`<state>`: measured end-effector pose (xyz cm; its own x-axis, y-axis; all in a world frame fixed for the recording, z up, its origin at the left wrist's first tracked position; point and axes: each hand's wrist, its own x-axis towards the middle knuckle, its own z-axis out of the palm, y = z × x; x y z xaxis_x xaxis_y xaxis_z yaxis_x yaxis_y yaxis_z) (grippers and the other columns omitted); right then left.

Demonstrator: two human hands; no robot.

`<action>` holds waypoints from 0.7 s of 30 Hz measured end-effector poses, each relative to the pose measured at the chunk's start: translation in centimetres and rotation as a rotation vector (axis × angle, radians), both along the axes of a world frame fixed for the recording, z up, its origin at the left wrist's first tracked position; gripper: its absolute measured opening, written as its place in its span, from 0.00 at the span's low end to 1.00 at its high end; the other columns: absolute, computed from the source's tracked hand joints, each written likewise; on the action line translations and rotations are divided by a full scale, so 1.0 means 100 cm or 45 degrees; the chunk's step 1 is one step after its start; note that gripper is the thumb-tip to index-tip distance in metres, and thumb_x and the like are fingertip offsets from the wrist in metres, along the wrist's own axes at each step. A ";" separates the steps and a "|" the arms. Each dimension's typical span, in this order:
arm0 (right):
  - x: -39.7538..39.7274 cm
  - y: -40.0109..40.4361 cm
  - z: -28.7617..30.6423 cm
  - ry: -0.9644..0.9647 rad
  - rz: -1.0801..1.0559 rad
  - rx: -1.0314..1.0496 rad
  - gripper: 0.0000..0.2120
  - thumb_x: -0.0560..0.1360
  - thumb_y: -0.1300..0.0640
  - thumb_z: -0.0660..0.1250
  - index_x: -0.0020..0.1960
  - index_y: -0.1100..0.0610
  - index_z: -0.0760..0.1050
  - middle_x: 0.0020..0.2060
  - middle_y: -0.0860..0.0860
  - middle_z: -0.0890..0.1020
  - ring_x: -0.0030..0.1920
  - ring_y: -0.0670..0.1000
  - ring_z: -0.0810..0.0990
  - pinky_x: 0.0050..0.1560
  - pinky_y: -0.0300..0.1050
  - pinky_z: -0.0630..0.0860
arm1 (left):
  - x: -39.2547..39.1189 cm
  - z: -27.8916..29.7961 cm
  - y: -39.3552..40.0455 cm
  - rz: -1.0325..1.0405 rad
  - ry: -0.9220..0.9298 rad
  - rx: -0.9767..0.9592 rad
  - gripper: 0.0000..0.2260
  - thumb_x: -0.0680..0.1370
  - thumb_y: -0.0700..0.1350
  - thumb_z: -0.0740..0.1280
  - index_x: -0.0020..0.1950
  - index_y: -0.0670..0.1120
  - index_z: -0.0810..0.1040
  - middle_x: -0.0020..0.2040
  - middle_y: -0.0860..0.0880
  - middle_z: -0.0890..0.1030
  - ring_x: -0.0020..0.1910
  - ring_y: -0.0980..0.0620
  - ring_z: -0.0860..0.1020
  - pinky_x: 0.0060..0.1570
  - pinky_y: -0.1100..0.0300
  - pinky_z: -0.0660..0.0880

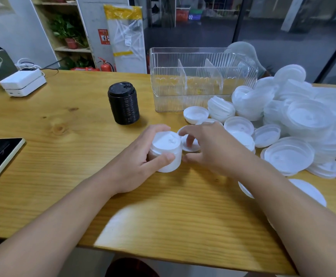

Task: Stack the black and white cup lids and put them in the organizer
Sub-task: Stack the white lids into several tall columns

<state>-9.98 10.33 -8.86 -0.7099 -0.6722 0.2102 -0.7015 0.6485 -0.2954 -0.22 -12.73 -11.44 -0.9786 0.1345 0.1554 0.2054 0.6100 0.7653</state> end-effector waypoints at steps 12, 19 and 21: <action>-0.008 0.014 0.024 -0.197 -0.106 -0.714 0.27 0.83 0.62 0.69 0.79 0.45 0.70 0.49 0.48 0.82 0.41 0.48 0.83 0.48 0.43 0.80 | -0.001 0.000 0.001 0.042 0.012 0.109 0.34 0.76 0.60 0.78 0.78 0.62 0.66 0.67 0.64 0.80 0.66 0.61 0.79 0.60 0.70 0.74; 0.005 0.010 0.028 -1.055 0.155 -1.016 0.21 0.82 0.68 0.71 0.73 0.57 0.79 0.48 0.56 0.81 0.47 0.58 0.88 0.59 0.52 0.85 | -0.003 0.001 0.002 0.054 0.070 0.175 0.36 0.74 0.54 0.82 0.78 0.57 0.70 0.69 0.61 0.82 0.68 0.59 0.81 0.64 0.62 0.77; 0.008 0.007 0.026 -1.051 0.161 -0.924 0.20 0.81 0.66 0.74 0.72 0.55 0.80 0.47 0.56 0.84 0.46 0.57 0.88 0.56 0.51 0.84 | -0.003 0.001 0.002 0.071 0.083 0.176 0.37 0.73 0.55 0.83 0.78 0.57 0.69 0.68 0.61 0.82 0.68 0.59 0.81 0.63 0.64 0.77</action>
